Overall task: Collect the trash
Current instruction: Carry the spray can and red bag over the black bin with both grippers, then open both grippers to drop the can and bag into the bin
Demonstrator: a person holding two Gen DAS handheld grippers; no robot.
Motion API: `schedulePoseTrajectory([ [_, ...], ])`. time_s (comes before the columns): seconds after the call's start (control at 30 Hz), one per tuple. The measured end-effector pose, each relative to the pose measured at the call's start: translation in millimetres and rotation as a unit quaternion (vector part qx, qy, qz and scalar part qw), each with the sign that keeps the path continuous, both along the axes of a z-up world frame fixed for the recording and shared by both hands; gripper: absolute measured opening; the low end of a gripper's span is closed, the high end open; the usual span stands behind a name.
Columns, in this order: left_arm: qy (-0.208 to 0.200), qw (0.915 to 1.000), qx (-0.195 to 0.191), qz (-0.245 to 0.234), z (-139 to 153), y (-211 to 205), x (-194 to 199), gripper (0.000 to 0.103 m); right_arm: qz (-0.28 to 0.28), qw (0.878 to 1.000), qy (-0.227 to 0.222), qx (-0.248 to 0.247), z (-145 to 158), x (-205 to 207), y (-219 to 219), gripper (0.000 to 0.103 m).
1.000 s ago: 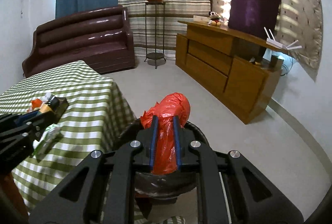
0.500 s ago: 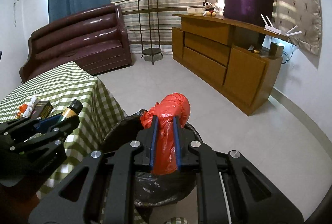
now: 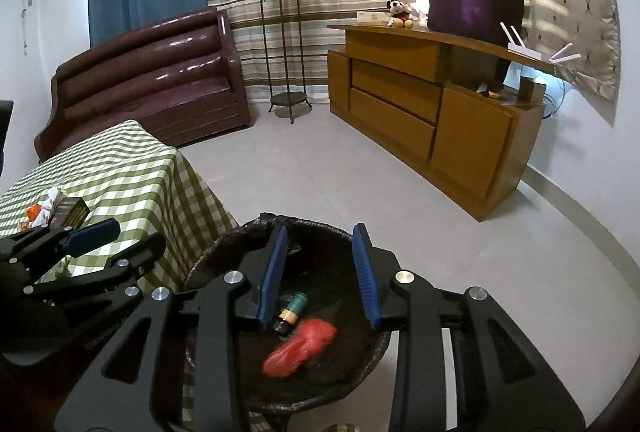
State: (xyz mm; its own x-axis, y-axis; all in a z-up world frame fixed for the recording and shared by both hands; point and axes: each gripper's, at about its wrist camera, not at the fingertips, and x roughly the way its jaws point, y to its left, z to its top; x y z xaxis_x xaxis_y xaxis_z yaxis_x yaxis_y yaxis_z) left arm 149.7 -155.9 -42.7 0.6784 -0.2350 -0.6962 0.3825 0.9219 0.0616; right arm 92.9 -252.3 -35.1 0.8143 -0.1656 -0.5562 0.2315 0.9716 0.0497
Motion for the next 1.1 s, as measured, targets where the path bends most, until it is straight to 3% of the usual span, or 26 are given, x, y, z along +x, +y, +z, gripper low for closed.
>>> schedulePoseTrajectory([
  [0.17, 0.001, 1.0, -0.005, 0.001, 3.0, 2.0, 1.0, 0.057, -0.01, 1.0, 0.0, -0.001, 0.9, -1.8, -3.6, 0.038],
  [0.4, -0.004, 0.9999, -0.012, 0.008, 11.3, 13.3, -3.4, 0.064, -0.023, 1.0, 0.0, -0.002, 1.9, -6.7, -2.9, 0.054],
  [0.8, -0.016, 0.9994, -0.012, 0.03, 29.0, 57.0, -30.0, 0.064, 0.006, 1.0, 0.012, 0.005, 5.8, -16.4, 31.9, 0.055],
  [1.1, -0.019, 0.9957, -0.001, 0.09, 35.7, 130.4, -50.1, 0.064, 0.058, 0.998, 0.007, 0.001, 17.1, -22.0, 82.0, 0.055],
])
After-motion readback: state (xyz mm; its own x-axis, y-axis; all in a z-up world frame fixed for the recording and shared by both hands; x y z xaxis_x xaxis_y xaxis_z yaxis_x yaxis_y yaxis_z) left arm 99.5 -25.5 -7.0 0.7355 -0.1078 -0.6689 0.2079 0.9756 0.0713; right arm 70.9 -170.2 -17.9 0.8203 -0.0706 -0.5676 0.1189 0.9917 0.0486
